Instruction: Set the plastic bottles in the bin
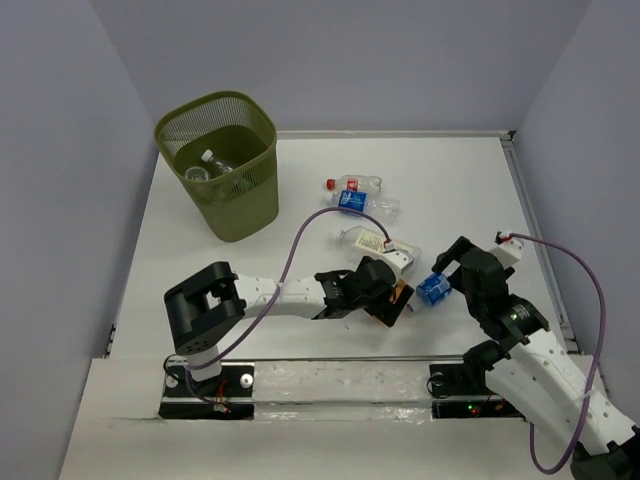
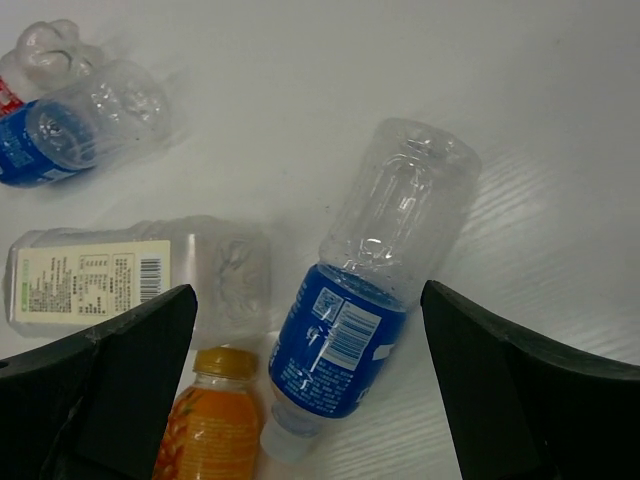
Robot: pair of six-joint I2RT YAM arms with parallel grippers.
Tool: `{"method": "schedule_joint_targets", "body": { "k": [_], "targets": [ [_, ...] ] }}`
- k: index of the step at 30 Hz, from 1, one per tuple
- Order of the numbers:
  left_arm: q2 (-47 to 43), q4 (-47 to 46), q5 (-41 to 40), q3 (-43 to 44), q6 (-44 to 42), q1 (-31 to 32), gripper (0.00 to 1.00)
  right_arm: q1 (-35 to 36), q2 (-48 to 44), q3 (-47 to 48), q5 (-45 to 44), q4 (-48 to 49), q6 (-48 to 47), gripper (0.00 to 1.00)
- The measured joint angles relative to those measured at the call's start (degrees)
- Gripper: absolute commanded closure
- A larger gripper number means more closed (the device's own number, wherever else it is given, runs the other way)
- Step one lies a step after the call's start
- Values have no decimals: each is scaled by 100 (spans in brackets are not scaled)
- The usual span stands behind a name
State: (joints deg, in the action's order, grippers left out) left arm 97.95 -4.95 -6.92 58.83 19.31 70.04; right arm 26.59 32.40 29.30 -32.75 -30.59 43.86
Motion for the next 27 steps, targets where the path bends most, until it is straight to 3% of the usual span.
{"method": "schedule_joint_targets", "body": {
  "k": [8, 11, 15, 18, 27],
  "targets": [
    [260, -2, 39, 17, 0, 0, 2, -31, 575, 0, -286, -409, 708, 0],
    [260, -11, 35, -4, 0, 0, 12, -98, 1019, 0, -280, -365, 835, 0],
    [260, -103, 31, -157, 4, 0, 36, -326, 1512, -79, -208, -142, 984, 1],
    [227, -313, 76, -387, -2, 0, 41, -688, 1773, -197, -136, 181, 1027, 2],
    [-732, -225, 334, -1051, 26, 0, 43, -1360, 2608, -402, 190, 1342, 994, 19]
  ]
}}
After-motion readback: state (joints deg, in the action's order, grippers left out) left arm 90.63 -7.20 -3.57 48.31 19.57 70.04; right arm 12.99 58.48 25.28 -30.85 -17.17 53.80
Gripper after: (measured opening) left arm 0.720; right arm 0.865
